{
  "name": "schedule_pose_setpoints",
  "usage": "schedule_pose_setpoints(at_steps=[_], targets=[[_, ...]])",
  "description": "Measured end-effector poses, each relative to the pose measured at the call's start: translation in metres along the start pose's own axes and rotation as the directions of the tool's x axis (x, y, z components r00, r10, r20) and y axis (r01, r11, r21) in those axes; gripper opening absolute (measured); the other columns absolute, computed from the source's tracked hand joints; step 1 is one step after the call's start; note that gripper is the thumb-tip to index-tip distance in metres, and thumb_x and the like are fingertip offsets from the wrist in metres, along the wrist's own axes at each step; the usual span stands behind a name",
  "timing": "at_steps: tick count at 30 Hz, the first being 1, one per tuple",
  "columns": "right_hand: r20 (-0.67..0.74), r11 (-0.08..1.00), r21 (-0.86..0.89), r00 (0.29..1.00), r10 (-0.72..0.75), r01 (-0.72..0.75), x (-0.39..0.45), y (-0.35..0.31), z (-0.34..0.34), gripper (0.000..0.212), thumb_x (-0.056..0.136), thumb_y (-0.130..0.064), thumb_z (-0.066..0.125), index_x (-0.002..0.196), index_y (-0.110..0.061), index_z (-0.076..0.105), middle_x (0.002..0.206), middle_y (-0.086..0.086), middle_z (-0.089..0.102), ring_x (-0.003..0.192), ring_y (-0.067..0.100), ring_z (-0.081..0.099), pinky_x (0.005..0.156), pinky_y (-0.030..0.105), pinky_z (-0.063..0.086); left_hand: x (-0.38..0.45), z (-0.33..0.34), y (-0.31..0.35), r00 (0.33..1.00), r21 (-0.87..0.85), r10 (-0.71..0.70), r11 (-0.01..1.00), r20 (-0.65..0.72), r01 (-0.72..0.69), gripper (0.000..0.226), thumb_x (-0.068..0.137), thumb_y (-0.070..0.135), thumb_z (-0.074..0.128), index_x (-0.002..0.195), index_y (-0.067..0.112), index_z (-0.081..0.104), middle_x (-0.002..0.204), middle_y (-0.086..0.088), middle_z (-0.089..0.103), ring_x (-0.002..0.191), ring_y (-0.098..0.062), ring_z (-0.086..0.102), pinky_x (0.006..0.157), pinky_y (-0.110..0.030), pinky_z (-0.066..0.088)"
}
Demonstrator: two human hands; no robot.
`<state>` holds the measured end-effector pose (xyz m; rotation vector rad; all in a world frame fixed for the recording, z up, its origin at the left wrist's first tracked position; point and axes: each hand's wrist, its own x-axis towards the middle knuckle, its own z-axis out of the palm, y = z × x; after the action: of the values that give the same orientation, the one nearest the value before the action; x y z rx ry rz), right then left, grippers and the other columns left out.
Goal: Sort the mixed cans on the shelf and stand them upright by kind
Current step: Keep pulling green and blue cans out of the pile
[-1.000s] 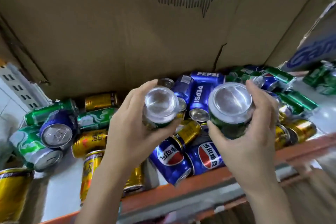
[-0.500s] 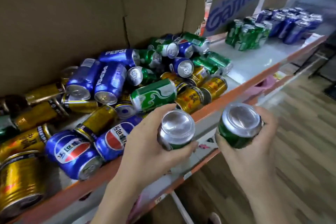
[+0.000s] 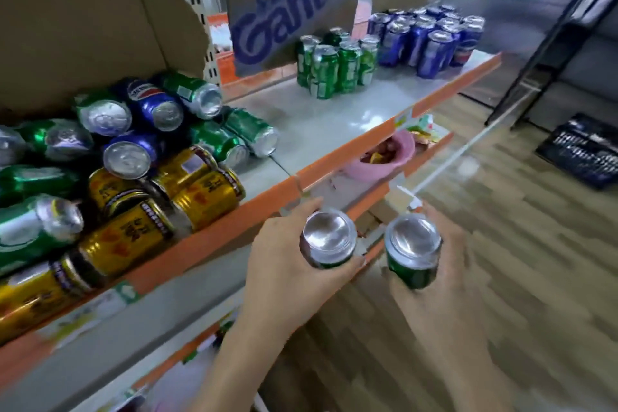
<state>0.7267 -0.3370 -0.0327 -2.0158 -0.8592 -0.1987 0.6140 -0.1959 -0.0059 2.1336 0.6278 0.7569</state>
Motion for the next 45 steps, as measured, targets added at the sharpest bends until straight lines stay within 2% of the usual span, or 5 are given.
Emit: schedule_pose_setpoints(at_steps=[7,14,25,29,45], targets=[[-0.001,0.995,-0.087,0.999,-0.046,0.045,0.053,0.037,0.005,0.085,0.054,-0.005,0.086,0.120,-0.028,0.039,0.110,-0.011,0.046,0.103,0.009,0.041,0.080,0.002,0.024,0.055,0.033,0.010,1.000,0.012,-0.004,1.000,0.004,0.004,0.052,0.059,0.043,0.084,0.092,0.059,0.047,0.094,0.043,0.056,0.090,0.017,0.054,0.074,0.000,0.037],[0.095,0.985,-0.095,0.986,-0.137,0.146,0.139,0.064,0.033,0.078,0.055,-0.020,0.085,0.122,-0.022,0.044,0.110,-0.004,0.054,0.101,0.014,0.042,0.080,0.019,0.033,0.139,0.054,-0.011,0.991,0.019,-0.086,0.996,-0.106,0.088,0.081,0.052,0.065,0.072,0.126,0.039,0.050,0.106,0.029,0.056,0.105,-0.001,0.054,0.089,-0.023,0.045],[0.152,0.944,-0.041,0.936,-0.317,0.327,0.323,0.066,0.119,0.081,0.049,-0.016,0.090,0.118,-0.008,0.047,0.112,0.011,0.056,0.102,0.017,0.039,0.080,0.010,0.023,0.322,0.043,-0.052,0.940,0.135,-0.091,0.981,-0.329,0.142,0.062,0.066,0.038,0.081,0.119,0.028,0.052,0.093,0.025,0.054,0.088,0.008,0.046,0.074,-0.003,0.036],[0.255,0.954,0.005,0.922,-0.292,0.301,0.368,0.076,0.155,0.077,0.055,-0.019,0.087,0.120,-0.006,0.046,0.116,0.009,0.052,0.103,0.019,0.041,0.079,0.014,0.027,0.380,0.037,-0.080,0.945,0.278,-0.169,0.928,-0.281,0.248,0.063,0.068,0.039,0.078,0.122,0.022,0.050,0.113,0.000,0.060,0.104,-0.021,0.055,0.089,-0.037,0.045],[0.291,0.857,-0.231,0.873,-0.390,0.460,0.395,0.105,0.188,0.091,0.049,-0.036,0.089,0.119,0.005,0.048,0.113,0.017,0.056,0.103,0.034,0.054,0.092,0.037,0.043,0.436,0.059,-0.105,0.889,0.585,-0.452,0.704,-0.068,0.402,0.079,0.082,0.037,0.061,0.146,0.022,0.017,0.144,-0.009,0.018,0.131,-0.033,0.029,0.104,-0.040,0.031]])
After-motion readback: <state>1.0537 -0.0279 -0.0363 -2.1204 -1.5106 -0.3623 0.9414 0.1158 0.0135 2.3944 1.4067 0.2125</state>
